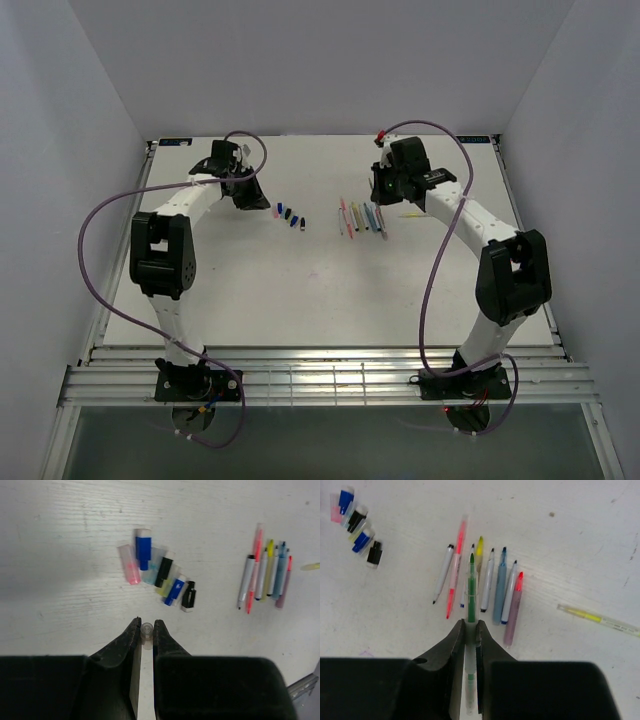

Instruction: Open the pen caps

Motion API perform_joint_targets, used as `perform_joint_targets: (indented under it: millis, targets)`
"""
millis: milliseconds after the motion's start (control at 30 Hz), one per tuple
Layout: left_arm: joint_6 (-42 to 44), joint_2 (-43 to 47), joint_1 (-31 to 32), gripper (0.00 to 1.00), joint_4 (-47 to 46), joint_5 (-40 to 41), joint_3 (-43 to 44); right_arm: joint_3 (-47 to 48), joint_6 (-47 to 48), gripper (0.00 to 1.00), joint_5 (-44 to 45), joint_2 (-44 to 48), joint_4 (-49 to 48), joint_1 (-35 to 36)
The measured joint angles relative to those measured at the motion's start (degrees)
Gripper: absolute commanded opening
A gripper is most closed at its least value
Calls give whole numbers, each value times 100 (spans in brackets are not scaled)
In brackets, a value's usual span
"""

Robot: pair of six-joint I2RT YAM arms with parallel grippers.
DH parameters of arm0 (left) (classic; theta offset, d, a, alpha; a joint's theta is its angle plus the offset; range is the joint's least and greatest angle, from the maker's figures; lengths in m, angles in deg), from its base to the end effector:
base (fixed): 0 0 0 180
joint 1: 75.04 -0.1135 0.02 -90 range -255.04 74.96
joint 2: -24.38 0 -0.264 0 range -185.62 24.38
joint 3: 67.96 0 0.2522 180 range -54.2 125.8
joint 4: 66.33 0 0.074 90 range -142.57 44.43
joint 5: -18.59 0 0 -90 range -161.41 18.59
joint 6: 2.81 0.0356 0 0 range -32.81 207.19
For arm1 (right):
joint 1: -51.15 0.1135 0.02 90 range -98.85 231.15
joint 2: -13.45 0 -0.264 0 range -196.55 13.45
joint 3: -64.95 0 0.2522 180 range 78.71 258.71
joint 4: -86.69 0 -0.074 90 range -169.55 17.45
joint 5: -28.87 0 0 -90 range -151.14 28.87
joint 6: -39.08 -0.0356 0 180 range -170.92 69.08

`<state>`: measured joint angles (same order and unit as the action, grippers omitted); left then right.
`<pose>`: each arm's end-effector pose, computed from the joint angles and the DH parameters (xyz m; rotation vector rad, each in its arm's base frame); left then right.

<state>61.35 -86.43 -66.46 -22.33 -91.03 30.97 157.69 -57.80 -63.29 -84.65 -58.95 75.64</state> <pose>0.4144 -0.0746 0.2193 -0.2532 2.5858 -0.6641 0.3567 0.1640 0.2813 -0.3698 2.2551 0.3314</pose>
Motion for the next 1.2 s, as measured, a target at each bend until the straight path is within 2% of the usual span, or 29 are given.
perform_joint_targets:
  millis: [233, 433, 700, 1100, 1200]
  targets:
    - [380, -988, -24, 0, 439, 496, 671, 686, 369, 8, -348, -914, 201, -544]
    - [531, -1241, -76, 0, 647, 643, 852, 798, 507, 8, -535, -1506, 369, -826]
    - [527, -1596, -258, 0, 662, 549, 1200, 1027, 584, 8, -555, -1821, 374, -940]
    - [387, -1847, -289, 17, 551, 66, 1497, 1123, 584, 8, -577, -2155, 367, -955]
    - [374, -1853, -284, 23, 527, 17, 1491, 1123, 581, 13, -599, -2201, 361, -964]
